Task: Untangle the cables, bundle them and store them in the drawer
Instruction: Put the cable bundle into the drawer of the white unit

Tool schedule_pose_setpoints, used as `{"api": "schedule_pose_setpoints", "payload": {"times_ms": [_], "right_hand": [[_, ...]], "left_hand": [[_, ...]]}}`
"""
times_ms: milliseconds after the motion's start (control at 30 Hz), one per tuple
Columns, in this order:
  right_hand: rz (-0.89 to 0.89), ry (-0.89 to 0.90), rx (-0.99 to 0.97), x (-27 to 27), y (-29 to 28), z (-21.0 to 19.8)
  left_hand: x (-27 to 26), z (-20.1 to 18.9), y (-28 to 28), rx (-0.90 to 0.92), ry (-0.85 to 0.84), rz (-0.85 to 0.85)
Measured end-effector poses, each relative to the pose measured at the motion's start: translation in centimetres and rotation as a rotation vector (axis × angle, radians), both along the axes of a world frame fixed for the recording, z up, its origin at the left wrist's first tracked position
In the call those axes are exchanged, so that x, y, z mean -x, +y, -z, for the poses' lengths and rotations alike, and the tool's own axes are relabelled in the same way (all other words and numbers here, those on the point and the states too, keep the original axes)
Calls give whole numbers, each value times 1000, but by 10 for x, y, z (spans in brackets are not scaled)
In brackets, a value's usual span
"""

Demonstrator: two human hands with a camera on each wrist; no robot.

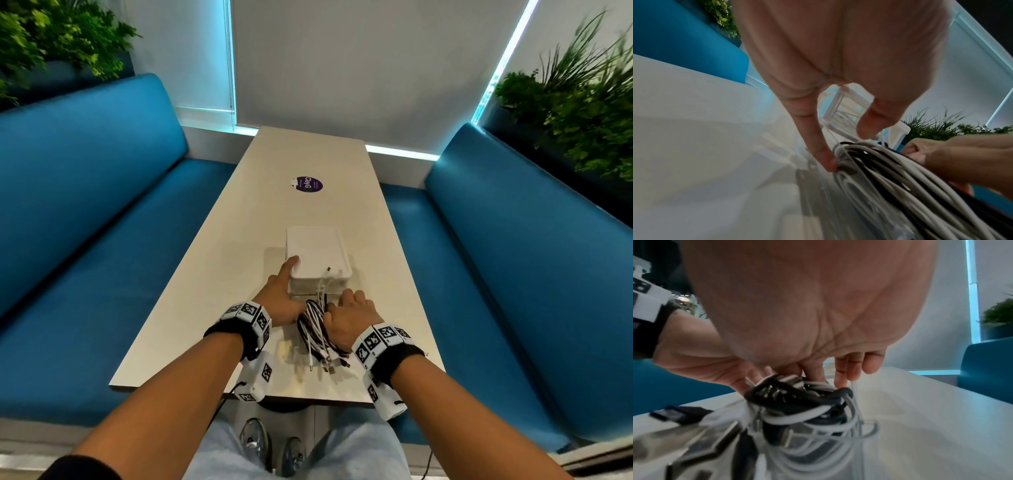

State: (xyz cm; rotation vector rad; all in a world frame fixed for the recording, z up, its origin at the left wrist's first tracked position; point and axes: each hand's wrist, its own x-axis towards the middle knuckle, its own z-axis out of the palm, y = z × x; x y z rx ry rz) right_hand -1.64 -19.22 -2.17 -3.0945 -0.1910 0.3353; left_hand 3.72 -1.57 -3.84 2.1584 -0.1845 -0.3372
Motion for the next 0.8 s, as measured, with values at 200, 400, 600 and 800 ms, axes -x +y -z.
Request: {"api": "schedule_pose_setpoints", "payload": {"times_ms": [200, 400, 600, 800], "right_hand": [[88, 2, -166, -3, 11, -4], [253, -80, -362, -13, 3, 4], [171, -249, -585, -11, -10, 1], [34, -310, -521, -8, 3, 4]], "left_hand": [[2, -2, 1, -35, 4, 14], [4, 4, 0, -119, -43, 41], [5, 8, -5, -144, -93, 13], [10, 6, -3, -291, -161, -4]]}}
